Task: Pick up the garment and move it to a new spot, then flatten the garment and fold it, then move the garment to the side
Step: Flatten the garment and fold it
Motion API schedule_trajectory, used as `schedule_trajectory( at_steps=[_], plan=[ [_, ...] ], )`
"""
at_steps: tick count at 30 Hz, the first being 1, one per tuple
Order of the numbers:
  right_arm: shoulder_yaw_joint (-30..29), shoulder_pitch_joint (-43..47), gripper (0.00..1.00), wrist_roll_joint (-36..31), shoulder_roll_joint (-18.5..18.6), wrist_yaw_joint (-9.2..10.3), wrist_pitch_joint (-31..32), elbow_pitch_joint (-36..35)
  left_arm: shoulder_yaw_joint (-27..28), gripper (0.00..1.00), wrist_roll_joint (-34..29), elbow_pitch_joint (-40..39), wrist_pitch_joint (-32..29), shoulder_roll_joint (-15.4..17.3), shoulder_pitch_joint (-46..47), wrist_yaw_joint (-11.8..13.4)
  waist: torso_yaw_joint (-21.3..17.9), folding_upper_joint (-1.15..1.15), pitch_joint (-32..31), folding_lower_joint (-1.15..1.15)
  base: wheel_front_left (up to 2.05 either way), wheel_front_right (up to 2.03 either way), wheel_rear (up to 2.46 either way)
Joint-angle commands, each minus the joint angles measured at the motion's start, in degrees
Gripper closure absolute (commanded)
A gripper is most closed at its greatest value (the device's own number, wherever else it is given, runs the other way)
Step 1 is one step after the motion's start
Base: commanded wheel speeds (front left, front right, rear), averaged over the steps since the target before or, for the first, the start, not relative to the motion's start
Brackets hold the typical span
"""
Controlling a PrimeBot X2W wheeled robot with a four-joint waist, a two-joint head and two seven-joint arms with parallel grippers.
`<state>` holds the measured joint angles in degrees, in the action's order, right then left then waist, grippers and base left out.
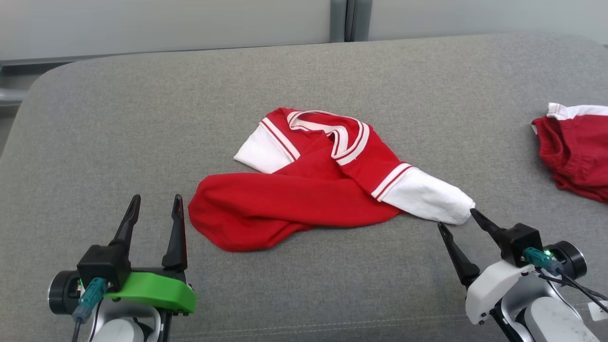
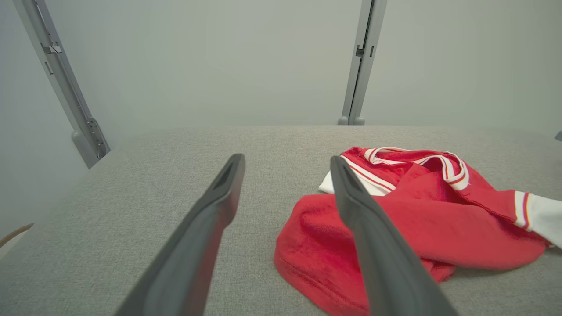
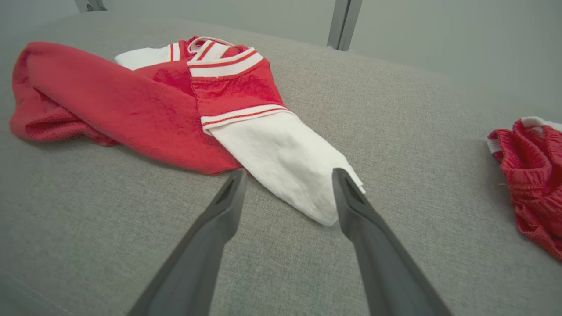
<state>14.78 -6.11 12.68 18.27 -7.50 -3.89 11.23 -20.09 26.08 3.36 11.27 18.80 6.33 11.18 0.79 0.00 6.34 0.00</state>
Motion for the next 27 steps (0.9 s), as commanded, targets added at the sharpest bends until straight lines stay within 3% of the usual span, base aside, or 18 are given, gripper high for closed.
schedule_trajectory(
  at_steps=[1, 11, 18, 19, 20, 21, 27],
  plan=[
    [1.2, -1.6, 0.0, 0.0, 0.8, 0.02, 0.0, 1.6, 0.0, 0.0, -0.1, 0.3, 0.6, -0.2, 1.1, -0.3, 0.6, 0.0, 1.4, 0.0, 0.0, 0.0, 0.0],
    [9.5, -10.3, 0.0, 0.5, 3.4, 0.02, -0.9, 11.5, -0.9, 0.0, -0.3, 2.6, 1.9, -1.5, 4.4, -1.7, 2.5, 0.0, 5.1, 0.0, 0.0, 0.0, 0.0],
    [10.9, -14.2, 0.03, 1.6, 3.5, 0.02, -1.7, 18.2, -0.8, 0.0, -0.4, 4.0, 2.8, -2.2, 5.7, -2.2, 3.1, 0.0, 6.3, 0.0, 0.0, 0.0, 0.0],
    [11.0, -14.7, 0.35, 1.8, 3.5, 0.02, -2.1, 18.8, -0.7, 0.0, -0.4, 4.2, 2.9, -2.2, 5.9, -2.2, 3.1, 0.0, 6.4, 0.0, 0.0, 0.0, 0.0],
    [11.1, -15.1, 0.59, 2.3, 3.3, 0.02, -2.2, 19.5, -0.6, 0.0, -0.4, 4.3, 2.9, -2.2, 6.0, -2.3, 3.0, 0.0, 6.6, 0.0, 0.0, 0.0, 0.0],
    [11.4, -15.5, 0.98, 2.7, 3.2, 0.02, -2.2, 20.1, -0.6, 0.0, -0.4, 4.4, 3.0, -2.2, 6.1, -2.3, 2.9, 0.0, 6.7, 0.0, 0.0, 0.0, 0.0],
    [13.4, -16.9, 1.0, 6.7, 3.3, 0.02, -2.9, 21.0, -0.5, 0.0, -0.6, 5.1, 3.4, -2.4, 6.4, -2.3, 2.1, 0.0, 6.5, 0.0, 0.0, 0.0, 0.0]
  ],
)
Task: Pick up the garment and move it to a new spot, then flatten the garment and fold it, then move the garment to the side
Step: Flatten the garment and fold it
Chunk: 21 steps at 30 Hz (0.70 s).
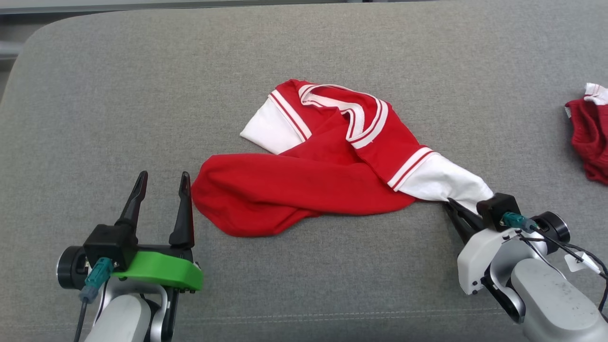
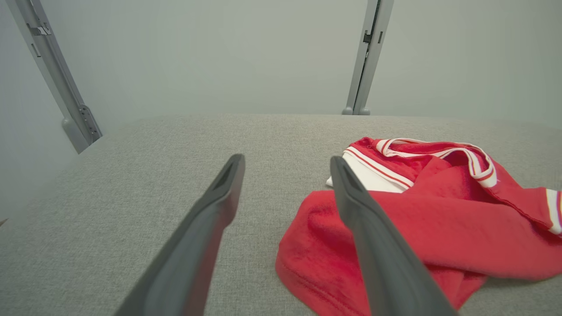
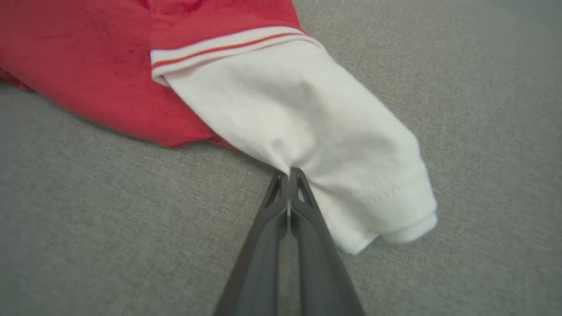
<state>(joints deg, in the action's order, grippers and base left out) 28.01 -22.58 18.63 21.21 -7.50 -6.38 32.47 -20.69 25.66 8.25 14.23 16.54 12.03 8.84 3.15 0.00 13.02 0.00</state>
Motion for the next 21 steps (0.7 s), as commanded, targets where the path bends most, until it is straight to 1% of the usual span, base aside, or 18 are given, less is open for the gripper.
schedule_trajectory(
  at_steps=[1, 4, 7, 11, 12, 13, 17, 18, 19, 21],
  plan=[
    [0.5, -0.5, 1.0, 1.4, 0.4, 0.02, -0.4, -0.6, 0.2, 0.0, -0.2, 0.3, 0.5, 0.0, 0.7, 0.1, -0.5, 0.0, -0.2, 0.0, 0.0, 0.0, 0.0],
    [1.3, -0.4, 1.0, 3.2, 0.9, 0.02, -0.6, -2.9, 0.4, 0.0, -0.2, 0.4, 0.6, 0.3, 0.4, 0.1, -1.2, 0.0, -0.5, 0.0, 0.0, 0.0, 0.0],
    [2.5, 0.6, 1.0, 5.7, 1.0, 0.02, 0.2, -7.8, 0.7, 0.0, -0.1, 0.4, 0.5, 0.5, 0.1, 0.2, -1.9, 0.0, -0.7, 0.0, 0.0, 0.0, 0.0],
    [3.7, 1.8, 1.0, 10.2, 1.1, 0.02, 3.4, -17.5, 0.7, 0.0, -0.1, 0.2, 0.5, 0.8, 0.0, 0.2, -2.8, 0.0, -0.6, 0.0, 0.0, 0.0, 0.0],
    [3.5, 2.3, 1.0, 12.8, 1.1, 0.02, 5.8, -22.5, 0.7, 0.0, 0.0, 0.2, 0.5, 0.9, 0.2, 0.1, -3.1, 0.0, -0.5, 0.0, 0.0, 0.0, 0.0],
    [3.0, 2.5, 1.0, 14.6, 0.9, 0.02, 6.8, -24.6, 0.7, 0.0, 0.0, 0.1, 0.5, 1.0, 0.4, 0.1, -3.1, 0.0, -0.3, 0.0, 0.0, 0.0, 0.0],
    [-0.6, 2.9, 1.0, 23.6, -1.3, 0.01, 9.5, -30.8, 0.4, 0.0, -0.1, 0.0, 0.5, 0.8, 1.2, 0.2, -3.2, 0.0, 0.3, 0.0, 0.0, 0.0, 0.0],
    [-0.6, 2.9, 1.0, 23.6, -1.3, 0.01, 9.5, -30.8, 0.4, 0.0, -0.1, 0.0, 0.5, 0.8, 1.2, 0.2, -3.2, 0.0, 0.3, 0.0, 0.0, 0.0, 0.0],
    [-4.0, 2.2, 1.0, 28.3, -2.5, 0.01, 9.9, -31.4, 0.2, 0.0, -0.2, 0.0, 0.5, 0.7, 1.5, 0.1, -3.1, 0.0, 0.7, 0.0, 0.0, 0.0, 0.0],
    [-8.3, 1.5, 1.0, 33.7, -4.5, 0.01, 9.4, -30.1, -0.1, 0.0, -0.2, 0.1, 0.5, 0.6, 1.7, 0.0, -2.8, 0.0, 0.9, 0.0, 0.0, 0.0, 0.0]
  ],
)
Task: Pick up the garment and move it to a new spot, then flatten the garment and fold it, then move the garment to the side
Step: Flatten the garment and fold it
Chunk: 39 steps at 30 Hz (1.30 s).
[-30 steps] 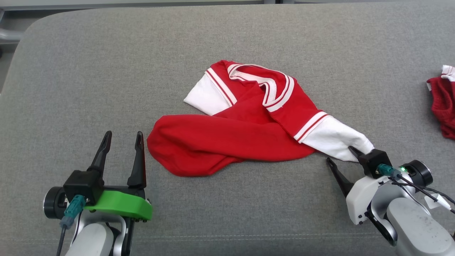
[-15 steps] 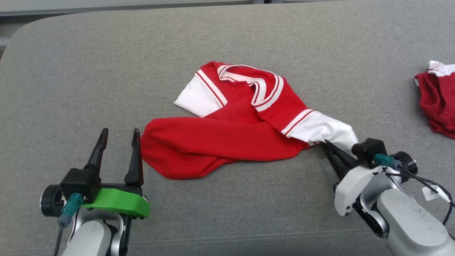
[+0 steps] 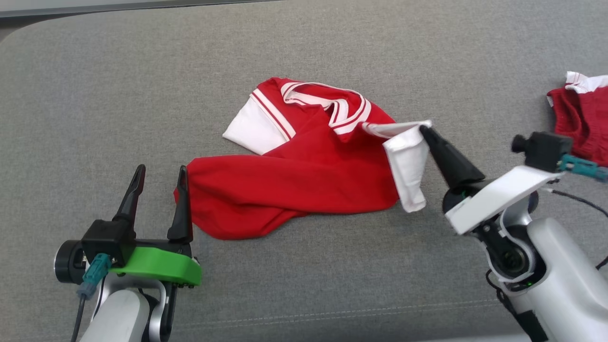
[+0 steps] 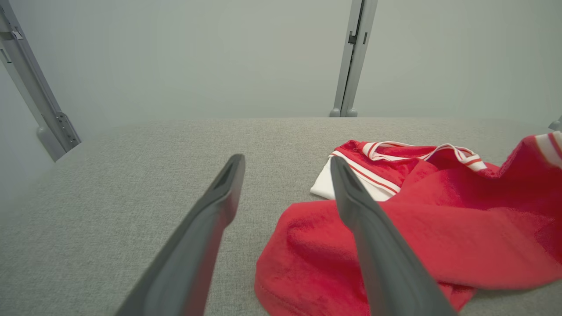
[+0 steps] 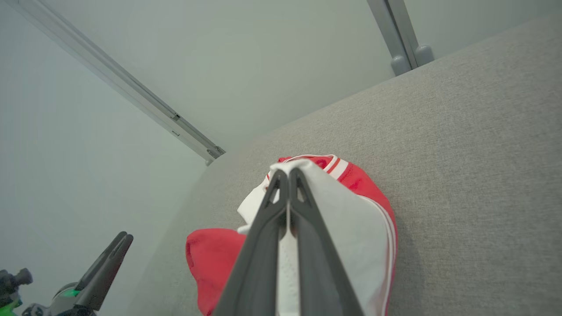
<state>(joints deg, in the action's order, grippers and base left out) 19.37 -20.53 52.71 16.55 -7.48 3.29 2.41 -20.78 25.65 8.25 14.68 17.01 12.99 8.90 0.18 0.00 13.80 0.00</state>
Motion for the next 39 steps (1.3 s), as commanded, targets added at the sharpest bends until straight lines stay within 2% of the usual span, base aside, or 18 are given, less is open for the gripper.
schedule_trajectory(
  at_steps=[1, 5, 10, 15, 19, 20, 21, 27, 32, 35, 39],
  plan=[
    [-2.1, -0.7, 1.0, 2.1, -0.4, -0.02, -0.5, 1.3, -0.2, 0.0, -0.2, 0.1, 0.1, 0.0, 0.9, -0.1, 0.4, 0.0, 0.3, 0.0, 0.0, 0.0, 0.0],
    [-10.6, -1.6, 1.0, 10.5, -2.6, -0.02, -1.7, 8.1, -0.6, 0.0, -0.2, 0.4, 0.1, -0.4, 1.6, -0.5, 1.3, 0.0, 0.9, 0.0, 0.0, 0.0, 0.0],
    [-18.4, -2.4, 1.0, 18.2, -3.1, -0.02, -3.3, 16.6, -0.7, 0.0, -0.2, 0.6, 0.2, -0.4, 2.2, -0.7, 1.8, 0.0, 1.6, 0.0, 0.0, 0.0, 0.0],
    [-21.5, -3.4, 1.0, 21.7, -2.5, -0.02, -4.7, 23.6, -1.0, 0.0, -0.3, 0.8, 0.2, -0.2, 2.5, -0.8, 1.6, 0.0, 2.1, 0.0, 0.0, 0.0, 0.0],
    [-20.3, -3.0, 1.0, 21.8, -2.0, -0.02, -4.8, 27.8, -1.5, 0.0, -0.5, 1.0, 0.1, -0.1, 3.0, -1.1, 1.6, 0.0, 2.3, 0.0, 0.0, 0.0, 0.0],
    [-19.7, -2.6, 0.61, 21.1, -1.5, -0.02, -5.0, 28.3, -1.6, 0.0, -0.6, 1.0, 0.1, -0.1, 3.2, -1.2, 1.6, 0.0, 2.3, 0.0, 0.0, 0.0, 0.0],
    [-19.3, -2.2, 0.0, 21.4, -1.6, -0.02, -5.1, 28.8, -1.7, 0.0, -0.6, 1.1, 0.1, -0.1, 3.2, -1.2, 1.6, 0.0, 2.3, 0.0, 0.0, 0.0, 0.0],
    [-17.1, 3.5, 0.0, 19.9, -0.2, -0.02, -9.4, 26.6, -1.9, 0.0, -0.1, 1.5, 0.2, -0.2, 2.5, -1.0, 1.5, 0.0, 0.9, 0.0, 0.0, 0.0, 0.0],
    [-15.3, 9.5, 0.0, 15.9, 1.4, -0.02, -15.6, 19.9, -1.2, 0.0, 0.3, 1.3, 0.2, 0.7, 0.7, -0.4, 0.1, 0.0, -1.1, 0.0, 0.0, 0.0, 0.0],
    [-15.4, 11.7, 0.0, 11.3, 2.5, -0.02, -17.7, 15.4, -0.5, 0.0, 0.6, 0.7, 0.0, 1.5, -0.2, 0.2, -0.9, 0.0, -2.3, 0.0, 0.0, 0.0, 0.0],
    [-16.8, 12.8, 0.0, 2.0, 1.9, -0.02, -18.4, 9.5, -0.1, 0.0, 0.6, -0.3, -0.5, 2.3, -1.5, 1.1, -1.7, 0.0, -4.0, 0.0, 0.0, 0.0, 0.0]
  ],
)
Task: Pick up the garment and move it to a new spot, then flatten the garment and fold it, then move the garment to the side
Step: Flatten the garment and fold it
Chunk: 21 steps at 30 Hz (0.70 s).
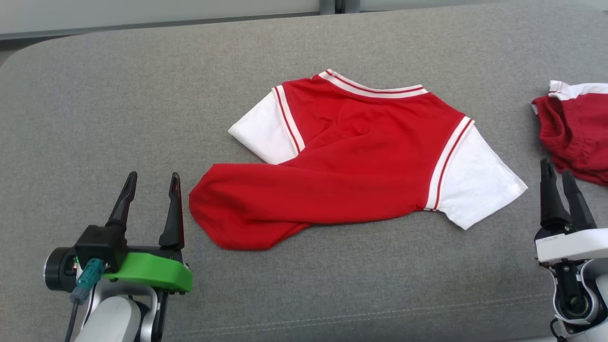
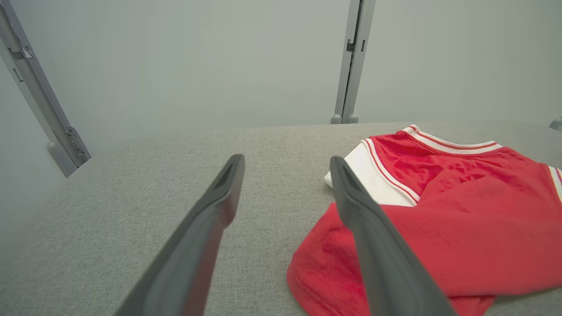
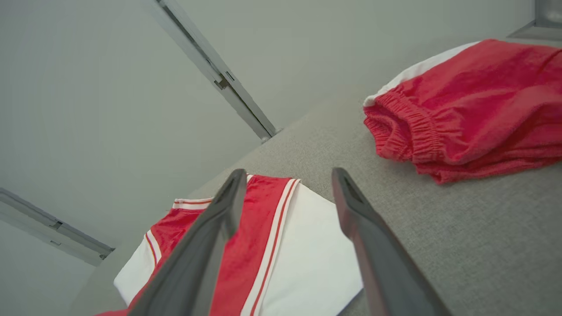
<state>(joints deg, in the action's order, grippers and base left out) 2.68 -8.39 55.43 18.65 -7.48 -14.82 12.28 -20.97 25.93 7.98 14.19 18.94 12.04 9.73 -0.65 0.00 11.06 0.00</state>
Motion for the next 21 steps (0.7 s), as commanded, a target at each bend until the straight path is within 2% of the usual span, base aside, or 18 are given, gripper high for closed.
schedule_trajectory(
  at_steps=[1, 2, 6, 12, 17, 21],
  plan=[
    [-1.1, 0.8, 0.0, -4.1, -0.6, -0.02, -0.3, -2.0, 0.2, 0.0, 0.3, -0.4, -0.2, 0.7, -0.9, 0.5, -0.8, 0.0, -1.7, 0.0, 0.0, 0.0, 0.0],
    [-1.1, 0.8, 0.0, -4.1, -0.6, -0.02, -0.3, -2.0, 0.2, 0.0, 0.3, -0.4, -0.2, 0.7, -0.9, 0.5, -0.8, 0.0, -1.7, 0.0, 0.0, 0.0, 0.0],
    [-2.9, 1.6, 0.0, -17.2, -2.8, -0.02, -0.3, -8.0, 0.5, 0.0, 0.2, -2.0, -0.6, 1.1, -2.9, 1.9, -0.5, 0.0, -4.0, 0.0, 0.0, 0.0, 0.0],
    [-2.1, 4.3, 0.0, -33.8, -5.2, -0.02, 0.3, -13.5, 0.9, 0.0, 0.3, -5.2, -1.5, 2.0, -6.7, 3.8, 0.4, 0.0, -6.9, 0.0, 0.0, 0.0, 0.0],
    [-1.8, 8.2, 0.0, -40.3, -8.3, -0.01, 3.2, -15.2, 0.5, 0.0, 0.2, -6.8, -2.3, 2.5, -8.9, 4.7, 0.9, 0.0, -8.4, 0.0, 0.0, 0.0, 0.0],
    [-1.5, 11.4, 0.0, -42.7, -9.8, -0.01, 5.2, -15.5, 0.1, 0.0, -0.1, -7.3, -2.7, 3.0, -10.1, 5.0, 1.1, 0.0, -9.4, 0.0, 0.0, 0.0, 0.0]
  ],
)
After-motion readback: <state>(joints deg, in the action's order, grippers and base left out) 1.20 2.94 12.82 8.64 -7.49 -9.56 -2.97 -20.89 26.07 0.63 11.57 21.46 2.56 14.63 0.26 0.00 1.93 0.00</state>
